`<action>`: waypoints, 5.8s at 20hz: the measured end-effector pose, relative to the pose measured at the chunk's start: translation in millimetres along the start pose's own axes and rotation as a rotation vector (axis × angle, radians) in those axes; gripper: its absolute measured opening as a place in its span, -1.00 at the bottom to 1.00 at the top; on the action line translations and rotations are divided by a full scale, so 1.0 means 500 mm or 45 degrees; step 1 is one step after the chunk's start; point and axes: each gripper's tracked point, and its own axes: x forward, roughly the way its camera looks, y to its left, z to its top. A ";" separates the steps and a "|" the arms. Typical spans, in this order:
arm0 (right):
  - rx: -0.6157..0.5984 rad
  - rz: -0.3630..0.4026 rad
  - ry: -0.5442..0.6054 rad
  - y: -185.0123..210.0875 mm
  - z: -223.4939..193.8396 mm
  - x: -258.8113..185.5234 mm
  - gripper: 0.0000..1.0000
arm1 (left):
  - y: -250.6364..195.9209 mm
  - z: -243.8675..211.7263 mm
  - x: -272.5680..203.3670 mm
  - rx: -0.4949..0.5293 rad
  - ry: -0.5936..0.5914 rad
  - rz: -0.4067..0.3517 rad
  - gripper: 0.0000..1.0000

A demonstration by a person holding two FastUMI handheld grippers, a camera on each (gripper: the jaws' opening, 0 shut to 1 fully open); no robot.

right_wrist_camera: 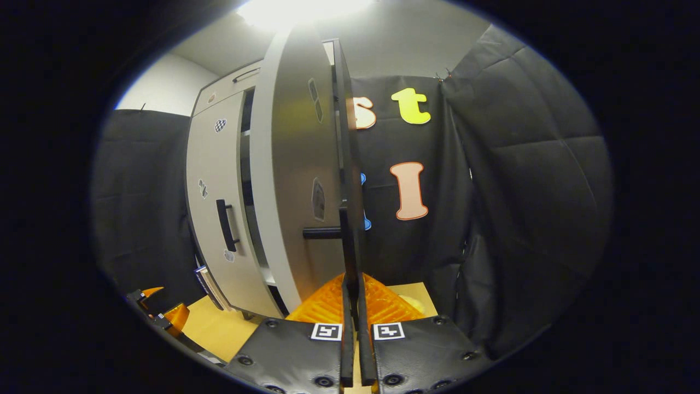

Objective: Open the right door of the double-door shoe cabinet with the right hand, and open the left door with the left hand.

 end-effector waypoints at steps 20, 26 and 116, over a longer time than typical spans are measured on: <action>-0.081 -0.209 -0.090 -0.087 -0.016 -0.078 0.96 | -0.071 0.153 0.183 -0.021 -0.093 -0.104 0.87; -0.016 -0.273 -0.065 -0.107 -0.037 -0.100 0.97 | -0.058 0.197 0.281 -0.072 -0.093 -0.099 0.87; -0.007 -0.155 -0.028 0.257 -0.087 -0.169 0.94 | 0.359 0.154 0.132 -0.159 0.051 -0.140 -0.72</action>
